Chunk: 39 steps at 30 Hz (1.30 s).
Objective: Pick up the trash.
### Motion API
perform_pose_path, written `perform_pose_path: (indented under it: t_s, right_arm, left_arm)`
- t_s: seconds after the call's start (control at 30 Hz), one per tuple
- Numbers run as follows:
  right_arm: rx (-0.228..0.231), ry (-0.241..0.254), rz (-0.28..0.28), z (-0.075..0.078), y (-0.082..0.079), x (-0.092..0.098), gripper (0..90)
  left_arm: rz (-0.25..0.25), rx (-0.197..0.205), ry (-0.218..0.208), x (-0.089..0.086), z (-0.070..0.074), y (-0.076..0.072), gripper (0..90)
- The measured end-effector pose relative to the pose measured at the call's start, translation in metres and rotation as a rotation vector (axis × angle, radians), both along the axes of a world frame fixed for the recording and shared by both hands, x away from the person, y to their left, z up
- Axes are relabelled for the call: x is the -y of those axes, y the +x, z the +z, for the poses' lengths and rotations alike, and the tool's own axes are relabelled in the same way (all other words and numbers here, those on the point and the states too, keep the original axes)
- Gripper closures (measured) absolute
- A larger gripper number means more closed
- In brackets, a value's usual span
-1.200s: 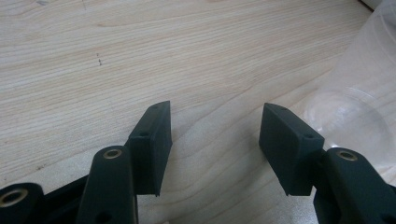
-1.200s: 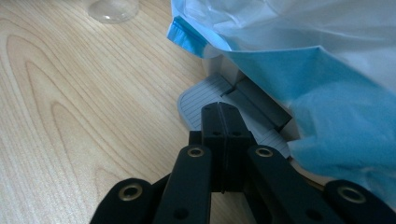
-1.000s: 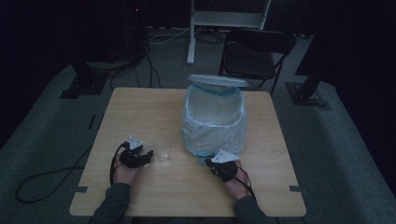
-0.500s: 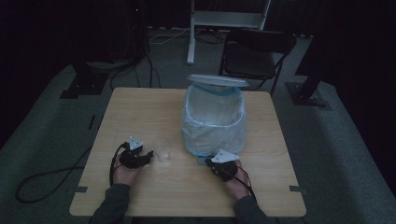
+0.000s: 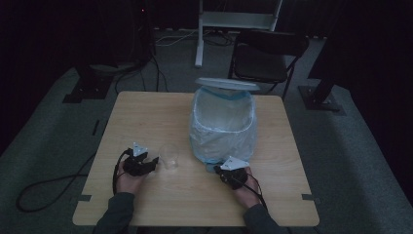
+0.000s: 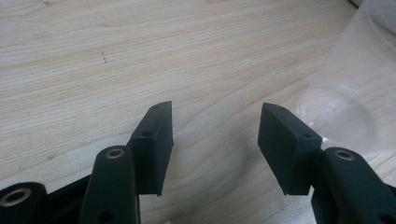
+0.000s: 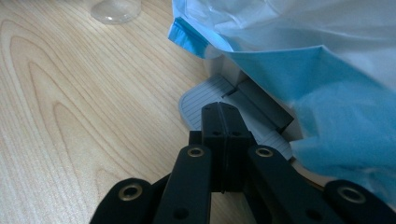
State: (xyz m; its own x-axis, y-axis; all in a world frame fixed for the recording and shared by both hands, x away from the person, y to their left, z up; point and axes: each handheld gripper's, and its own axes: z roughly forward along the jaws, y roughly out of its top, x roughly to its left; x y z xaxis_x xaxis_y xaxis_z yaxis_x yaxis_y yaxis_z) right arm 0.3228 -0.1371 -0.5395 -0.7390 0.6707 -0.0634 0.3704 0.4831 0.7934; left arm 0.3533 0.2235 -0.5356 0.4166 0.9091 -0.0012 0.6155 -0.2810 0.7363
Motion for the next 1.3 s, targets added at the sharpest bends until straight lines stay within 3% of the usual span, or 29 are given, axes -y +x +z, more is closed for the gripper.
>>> perform_pose_path:
  t_s: [0.3,0.83,1.07,1.3]
  right_arm:
    - [0.002,0.000,0.004,0.000,0.000,0.001,90.0]
    - [0.004,0.001,0.003,-0.001,0.000,0.001,90.0]
    - [0.004,0.002,0.004,-0.001,0.000,0.001,90.0]
    - [0.005,0.002,0.003,-0.001,0.000,0.001,90.0]
  left_arm:
    - [0.008,0.021,-0.059,-0.006,0.011,-0.002,46.1]
    - [-0.018,0.077,-0.063,-0.004,0.040,-0.008,49.4]
    - [-0.033,0.082,-0.132,-0.005,0.050,-0.009,51.0]
    - [-0.029,0.106,-0.150,-0.004,0.059,-0.011,51.0]
